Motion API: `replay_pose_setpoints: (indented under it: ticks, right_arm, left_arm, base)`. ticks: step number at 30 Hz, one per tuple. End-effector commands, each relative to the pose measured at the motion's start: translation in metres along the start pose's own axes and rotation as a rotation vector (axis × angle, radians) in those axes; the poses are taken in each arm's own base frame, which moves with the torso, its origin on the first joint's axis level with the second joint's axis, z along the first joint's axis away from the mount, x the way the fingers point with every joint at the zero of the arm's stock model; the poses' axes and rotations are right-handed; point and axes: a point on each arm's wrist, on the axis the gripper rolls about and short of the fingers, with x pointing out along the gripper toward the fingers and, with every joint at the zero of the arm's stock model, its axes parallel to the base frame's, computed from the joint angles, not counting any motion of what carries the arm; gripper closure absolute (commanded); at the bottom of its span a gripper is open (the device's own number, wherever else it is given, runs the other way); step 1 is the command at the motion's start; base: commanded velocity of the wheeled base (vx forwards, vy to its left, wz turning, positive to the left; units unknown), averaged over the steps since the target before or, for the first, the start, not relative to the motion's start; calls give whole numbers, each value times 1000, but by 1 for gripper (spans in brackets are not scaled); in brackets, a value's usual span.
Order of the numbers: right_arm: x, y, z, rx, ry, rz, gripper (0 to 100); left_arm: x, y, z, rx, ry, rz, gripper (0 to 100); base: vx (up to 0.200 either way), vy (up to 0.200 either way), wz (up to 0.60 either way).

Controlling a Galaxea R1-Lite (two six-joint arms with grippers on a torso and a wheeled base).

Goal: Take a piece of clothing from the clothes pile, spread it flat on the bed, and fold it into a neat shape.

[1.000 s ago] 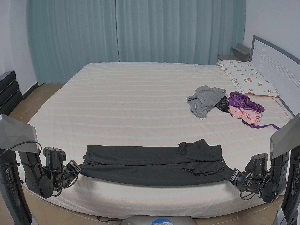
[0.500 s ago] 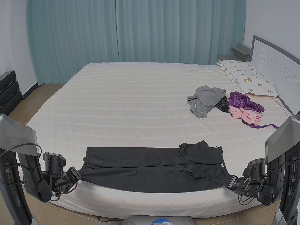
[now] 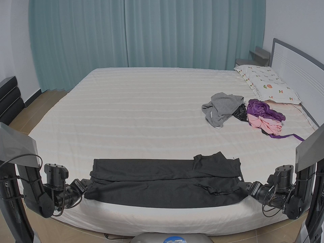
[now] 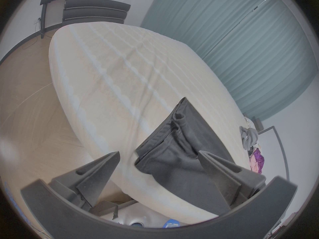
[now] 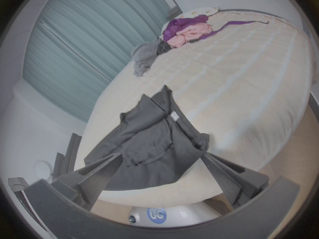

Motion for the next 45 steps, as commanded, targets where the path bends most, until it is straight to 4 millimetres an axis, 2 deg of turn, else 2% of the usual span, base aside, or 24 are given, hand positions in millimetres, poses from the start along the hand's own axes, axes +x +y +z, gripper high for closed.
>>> replay_pose_setpoints:
  ticks: [1, 4, 7, 12, 17, 28, 30, 45]
  right_arm:
    - [-22, 11, 25, 19, -114, 111, 0]
    - [-22, 9, 22, 25, -44, 154, 0]
    - [-12, 8, 14, 73, 28, 165, 0]
    - [11, 21, -12, 157, 150, 174, 0]
    - [17, 30, -15, 171, 166, 202, 0]
    - [30, 29, -7, 193, 151, 181, 0]
    - [38, 27, -3, 206, 144, 150, 0]
    - [60, 37, 0, 188, 105, 86, 0]
  left_arm:
    - [-12, -7, 21, -36, -61, -83, 0]
    - [-16, -10, 26, -42, -30, -151, 0]
    - [-13, -11, 26, -50, -22, -163, 0]
    - [-5, -9, 25, -87, -1, -150, 0]
    - [-1, -7, 22, -89, 13, -136, 0]
    - [-2, -7, 20, -88, 22, -135, 0]
    - [-2, -7, 20, -88, 23, -134, 0]
    - [1, -5, 18, -86, 31, -121, 0]
  base:
    - [0, 0, 0]
    - [0, 0, 0]
    - [0, 0, 0]
    - [0, 0, 0]
    - [0, 0, 0]
    - [0, 0, 0]
    - [-200, 0, 0]
    - [-13, 0, 0]
